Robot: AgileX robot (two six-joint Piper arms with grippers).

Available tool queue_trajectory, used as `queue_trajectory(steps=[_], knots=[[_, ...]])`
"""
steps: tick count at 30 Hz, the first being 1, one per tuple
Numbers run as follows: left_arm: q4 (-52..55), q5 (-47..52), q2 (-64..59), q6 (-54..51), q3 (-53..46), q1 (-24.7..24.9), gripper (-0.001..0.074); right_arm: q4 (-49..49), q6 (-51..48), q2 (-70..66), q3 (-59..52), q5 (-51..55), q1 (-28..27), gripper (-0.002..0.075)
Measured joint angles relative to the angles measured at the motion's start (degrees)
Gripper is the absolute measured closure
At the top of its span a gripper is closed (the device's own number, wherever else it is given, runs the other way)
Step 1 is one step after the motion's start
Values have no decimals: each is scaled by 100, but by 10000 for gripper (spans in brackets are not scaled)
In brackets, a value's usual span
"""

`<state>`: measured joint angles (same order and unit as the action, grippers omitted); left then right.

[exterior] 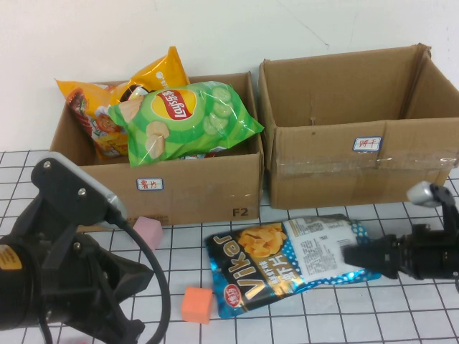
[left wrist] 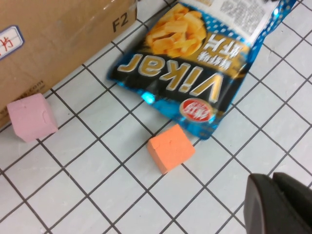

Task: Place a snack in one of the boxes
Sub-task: Pick up the potato chip

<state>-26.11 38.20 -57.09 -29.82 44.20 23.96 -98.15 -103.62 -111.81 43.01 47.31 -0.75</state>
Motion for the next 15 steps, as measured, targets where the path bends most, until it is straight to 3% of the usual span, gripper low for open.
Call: queue_trajectory(steps=[10,13,15], knots=[[-157,146,0,-21,0,0,736,-59,-100,-640,223,462,0,316],[-177,146,0,-21,0,0,736,-69,-123,-706,286,528,0,405],[-187,146,0,-21,0,0,736,-69,-146,-715,311,555,0,509]])
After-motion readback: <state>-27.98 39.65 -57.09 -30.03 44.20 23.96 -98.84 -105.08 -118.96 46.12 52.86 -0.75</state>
